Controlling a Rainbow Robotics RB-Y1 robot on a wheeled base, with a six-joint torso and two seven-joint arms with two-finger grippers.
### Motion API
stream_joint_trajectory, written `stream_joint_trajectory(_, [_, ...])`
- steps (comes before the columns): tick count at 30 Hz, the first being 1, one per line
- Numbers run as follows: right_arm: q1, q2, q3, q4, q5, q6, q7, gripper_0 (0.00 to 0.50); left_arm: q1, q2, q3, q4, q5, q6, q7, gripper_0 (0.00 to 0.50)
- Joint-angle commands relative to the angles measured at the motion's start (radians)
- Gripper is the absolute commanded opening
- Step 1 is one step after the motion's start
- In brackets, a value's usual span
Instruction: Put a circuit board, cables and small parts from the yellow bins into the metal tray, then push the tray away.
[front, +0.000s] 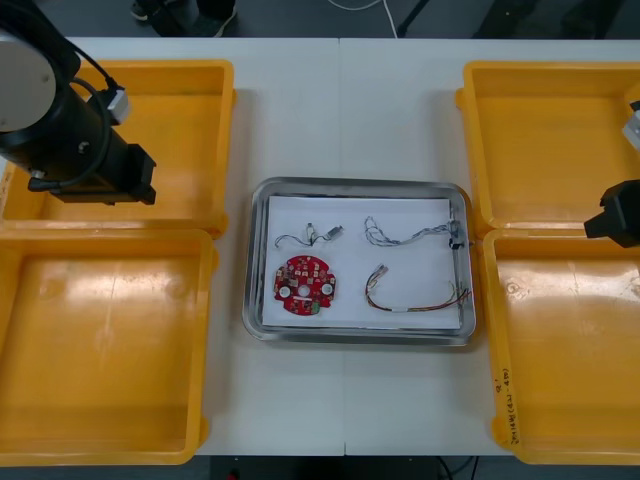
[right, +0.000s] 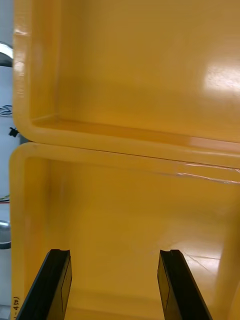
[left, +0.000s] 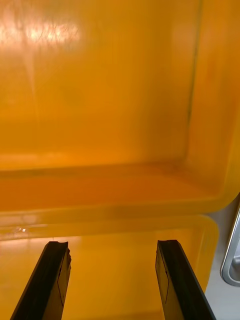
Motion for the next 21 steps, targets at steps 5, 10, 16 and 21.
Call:
stream_joint_trajectory(5, [-0.176, -0.018, 0.207, -0.057, -0.031, -0.002, -0.024, 0.500, 0.178, 0.039, 0.168, -0.163, 0.013, 0.069, -0.051, 0.500])
stream_joint_trajectory(10, [-0.242, 0.008, 0.297, -0.068, -0.042, -0.003, -0.012, 0.500, 0.240, 0.039, 0.193, -0.187, 0.011, 0.069, -0.065, 0.500])
stream_joint_trajectory(16, [-0.325, 0.015, 0.437, -0.090, -0.053, -0.003, 0.011, 0.500, 0.296, 0.036, 0.203, -0.218, -0.009, 0.069, -0.082, 0.500])
stream_joint_trajectory(21, [-0.382, 0.015, 0.553, -0.113, -0.049, -0.019, 0.026, 0.500, 0.344, 0.006, 0.239, -0.264, -0.044, 0.083, -0.088, 0.500])
